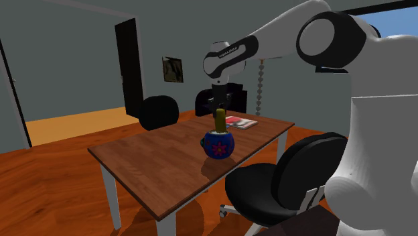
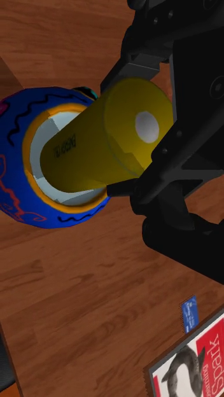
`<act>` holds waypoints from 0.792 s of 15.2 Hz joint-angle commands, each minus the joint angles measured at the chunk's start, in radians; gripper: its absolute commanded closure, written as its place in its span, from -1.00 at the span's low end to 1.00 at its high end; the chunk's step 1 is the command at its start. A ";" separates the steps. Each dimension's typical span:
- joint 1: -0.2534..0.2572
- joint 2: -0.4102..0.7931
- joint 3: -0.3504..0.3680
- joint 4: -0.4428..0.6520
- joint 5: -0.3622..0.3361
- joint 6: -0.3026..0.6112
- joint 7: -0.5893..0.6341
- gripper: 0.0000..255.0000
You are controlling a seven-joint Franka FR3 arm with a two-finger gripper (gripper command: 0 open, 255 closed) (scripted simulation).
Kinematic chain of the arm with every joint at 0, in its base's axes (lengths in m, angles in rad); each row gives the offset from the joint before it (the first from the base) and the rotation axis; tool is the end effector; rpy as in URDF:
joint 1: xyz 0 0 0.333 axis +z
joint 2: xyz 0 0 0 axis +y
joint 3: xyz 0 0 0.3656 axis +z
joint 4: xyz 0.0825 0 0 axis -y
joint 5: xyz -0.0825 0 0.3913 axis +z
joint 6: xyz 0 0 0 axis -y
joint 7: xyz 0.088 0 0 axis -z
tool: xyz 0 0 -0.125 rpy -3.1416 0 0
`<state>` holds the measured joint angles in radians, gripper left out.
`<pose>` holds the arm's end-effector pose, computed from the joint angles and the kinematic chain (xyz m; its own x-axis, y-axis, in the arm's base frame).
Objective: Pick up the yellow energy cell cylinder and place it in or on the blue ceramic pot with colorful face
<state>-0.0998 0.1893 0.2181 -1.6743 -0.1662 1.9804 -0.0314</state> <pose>0.6479 0.0531 0.5319 0.9721 0.2047 0.1144 0.1907 -0.9740 0.1220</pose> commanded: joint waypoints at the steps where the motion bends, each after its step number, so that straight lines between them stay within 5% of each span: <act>1: 0.000 0.001 0.000 -0.007 -0.001 0.008 0.001 1.00; 7: 0.000 0.001 0.000 -0.007 -0.001 0.008 0.001 1.00; 8: 0.000 0.001 0.000 -0.005 -0.001 0.008 0.000 -1.00; 12: 0.000 0.002 0.000 -0.005 -0.001 0.008 0.001 -1.00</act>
<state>-0.1001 0.1909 0.2177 -1.6794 -0.1671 1.9880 -0.0307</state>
